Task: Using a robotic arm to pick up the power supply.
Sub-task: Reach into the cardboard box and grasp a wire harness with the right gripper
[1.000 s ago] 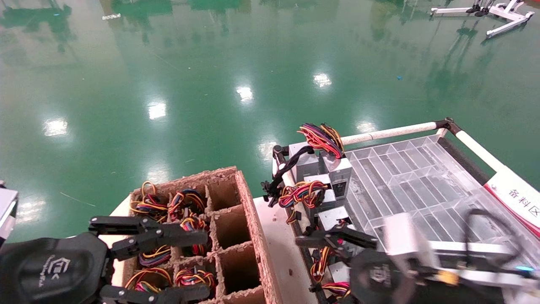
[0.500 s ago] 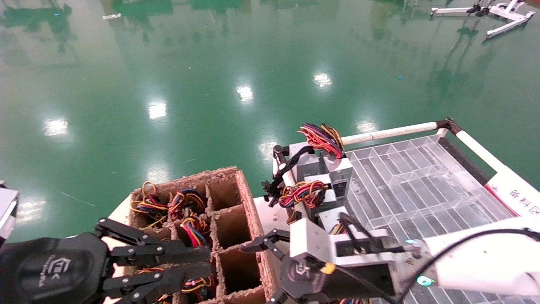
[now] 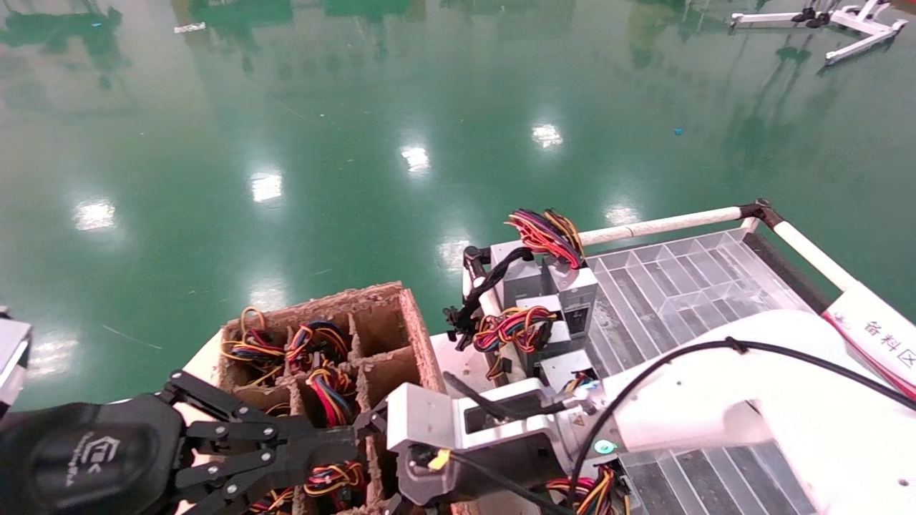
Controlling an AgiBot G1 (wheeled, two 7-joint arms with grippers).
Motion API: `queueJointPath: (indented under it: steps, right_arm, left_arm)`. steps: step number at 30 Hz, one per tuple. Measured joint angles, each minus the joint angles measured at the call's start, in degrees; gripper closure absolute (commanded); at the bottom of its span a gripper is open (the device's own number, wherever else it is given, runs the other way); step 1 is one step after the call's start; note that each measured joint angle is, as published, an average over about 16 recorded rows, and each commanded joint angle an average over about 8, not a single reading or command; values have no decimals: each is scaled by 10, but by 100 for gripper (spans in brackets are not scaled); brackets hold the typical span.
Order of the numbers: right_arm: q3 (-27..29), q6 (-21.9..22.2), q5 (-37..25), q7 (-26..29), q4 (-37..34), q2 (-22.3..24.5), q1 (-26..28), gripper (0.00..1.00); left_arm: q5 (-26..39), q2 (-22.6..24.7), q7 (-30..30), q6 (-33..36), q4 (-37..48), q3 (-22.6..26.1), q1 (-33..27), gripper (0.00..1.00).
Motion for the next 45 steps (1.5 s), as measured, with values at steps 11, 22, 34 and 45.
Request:
queueJointPath:
  steps: [11, 22, 34, 45]
  right_arm:
    - [-33, 19, -20, -42, -50, -38, 32, 100]
    - [-64, 39, -9, -52, -56, -40, 43, 100]
    - [-88, 55, 7, -58, -63, -38, 48, 100]
    - [-90, 44, 43, -65, -85, -32, 50, 100]
  left_arm:
    - [0, 0, 0, 0, 0, 0, 0, 0]
    - [0, 0, 0, 0, 0, 0, 0, 0]
    - [0, 0, 0, 0, 0, 1, 0, 0]
    - [-1, 0, 0, 0, 0, 1, 0, 0]
